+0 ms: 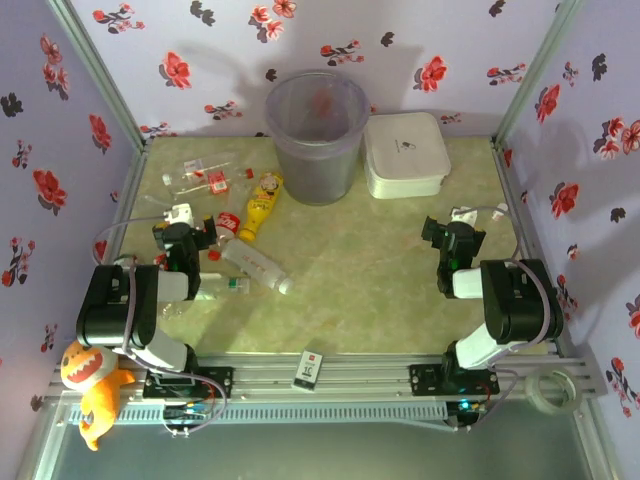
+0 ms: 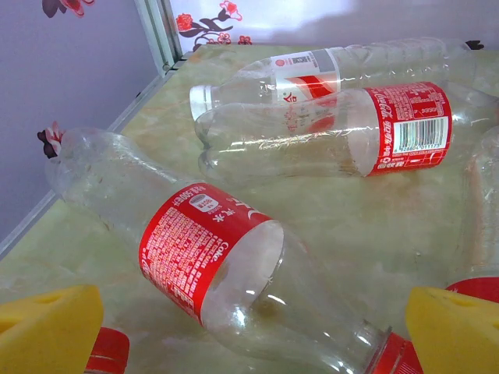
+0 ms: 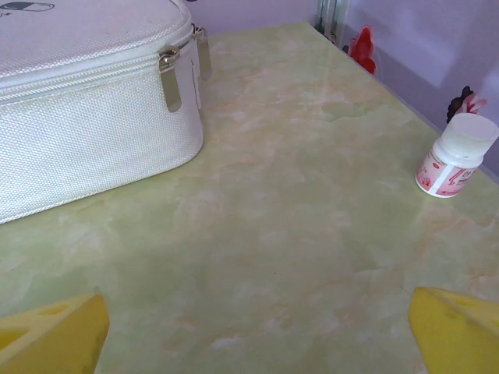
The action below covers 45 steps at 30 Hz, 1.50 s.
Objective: Put the plastic bottles in the bin
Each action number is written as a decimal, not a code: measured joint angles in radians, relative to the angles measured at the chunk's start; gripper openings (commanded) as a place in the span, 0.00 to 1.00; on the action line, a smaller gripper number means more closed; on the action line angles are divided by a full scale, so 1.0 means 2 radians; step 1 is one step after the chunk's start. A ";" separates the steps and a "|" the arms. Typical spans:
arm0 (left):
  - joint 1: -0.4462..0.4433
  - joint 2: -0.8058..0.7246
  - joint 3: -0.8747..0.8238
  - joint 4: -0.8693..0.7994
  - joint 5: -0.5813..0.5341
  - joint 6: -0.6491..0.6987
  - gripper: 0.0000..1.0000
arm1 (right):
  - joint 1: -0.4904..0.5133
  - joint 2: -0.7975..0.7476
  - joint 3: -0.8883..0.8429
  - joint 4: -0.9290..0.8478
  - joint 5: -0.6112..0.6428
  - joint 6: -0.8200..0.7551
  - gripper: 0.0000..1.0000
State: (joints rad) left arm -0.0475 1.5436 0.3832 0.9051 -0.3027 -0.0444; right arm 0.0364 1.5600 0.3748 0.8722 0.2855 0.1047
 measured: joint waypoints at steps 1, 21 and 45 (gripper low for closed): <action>0.000 0.000 0.000 0.000 0.000 0.000 1.00 | 0.000 0.000 0.000 0.000 0.000 0.000 0.99; 0.000 0.000 0.000 0.000 0.000 0.000 1.00 | 0.000 0.000 0.000 0.003 0.000 0.000 0.99; 0.001 -0.075 0.032 -0.118 -0.009 -0.003 1.00 | -0.005 -0.011 0.002 -0.012 0.000 0.004 0.99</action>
State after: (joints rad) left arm -0.0456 1.3933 0.4477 0.6682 -0.3214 -0.0509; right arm 0.0261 1.5383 0.3786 0.8490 0.2855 0.1127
